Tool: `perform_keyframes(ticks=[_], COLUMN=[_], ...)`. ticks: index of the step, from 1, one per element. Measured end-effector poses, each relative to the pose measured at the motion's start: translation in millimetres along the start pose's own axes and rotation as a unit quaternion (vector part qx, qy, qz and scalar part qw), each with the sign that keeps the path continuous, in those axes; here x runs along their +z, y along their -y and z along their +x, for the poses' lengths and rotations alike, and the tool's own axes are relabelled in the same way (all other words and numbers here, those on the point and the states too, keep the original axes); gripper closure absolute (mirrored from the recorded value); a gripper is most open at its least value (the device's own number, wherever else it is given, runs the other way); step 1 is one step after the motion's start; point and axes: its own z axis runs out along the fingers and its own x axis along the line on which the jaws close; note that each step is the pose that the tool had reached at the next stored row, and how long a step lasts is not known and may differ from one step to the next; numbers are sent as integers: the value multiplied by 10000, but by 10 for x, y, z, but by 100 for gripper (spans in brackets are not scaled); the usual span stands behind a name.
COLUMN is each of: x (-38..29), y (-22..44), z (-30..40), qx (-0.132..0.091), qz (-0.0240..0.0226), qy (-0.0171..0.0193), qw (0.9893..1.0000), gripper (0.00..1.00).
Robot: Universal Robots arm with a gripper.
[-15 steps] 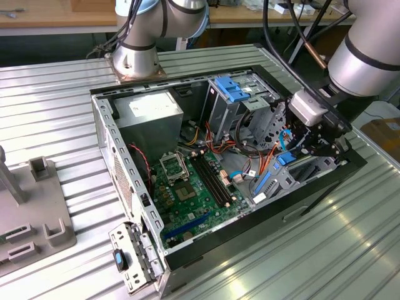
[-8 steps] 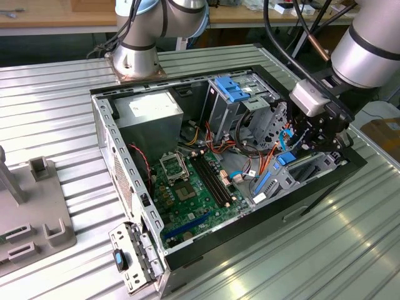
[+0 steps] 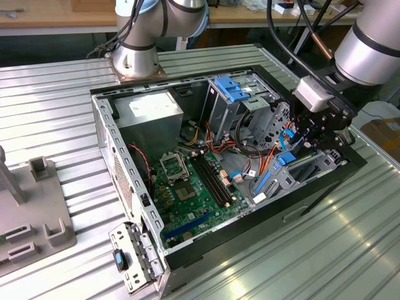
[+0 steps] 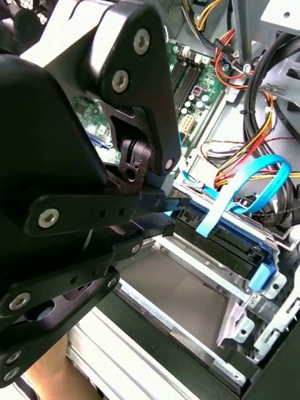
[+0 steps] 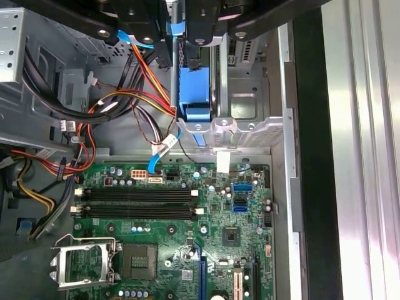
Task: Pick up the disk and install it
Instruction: 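Insert the first disk wire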
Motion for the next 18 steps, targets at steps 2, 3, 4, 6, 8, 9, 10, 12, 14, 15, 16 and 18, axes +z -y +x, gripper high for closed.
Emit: perform_keyframes(ticks=[2, 3, 4, 6, 8, 9, 10, 12, 14, 15, 16, 18], x=[10, 17, 19, 19, 23, 25, 25, 32, 37, 40, 40, 40], y=[47, 93, 108, 120, 136, 155, 165, 214, 257, 274, 274, 274], z=[-12, -24, -27, -28, -31, -39, -44, -52, -60, -63, -63, -64], qx=[22, 42, 53, 63, 111, 133, 136, 137, 138, 137, 138, 138], qz=[-23, -45, -58, -84, -117, -123, -124, -123, -123, -124, -124, -125], qy=[-2, -5, -10, -13, -17, -20, -21, -21, -21, -20, -21, -21], qw=[10000, 10000, 10000, 9999, 9999, 9998, 9998, 9998, 9998, 9998, 9998, 9998], gripper=[76, 76, 76, 76, 76, 76, 76, 76, 76, 76, 76, 76])
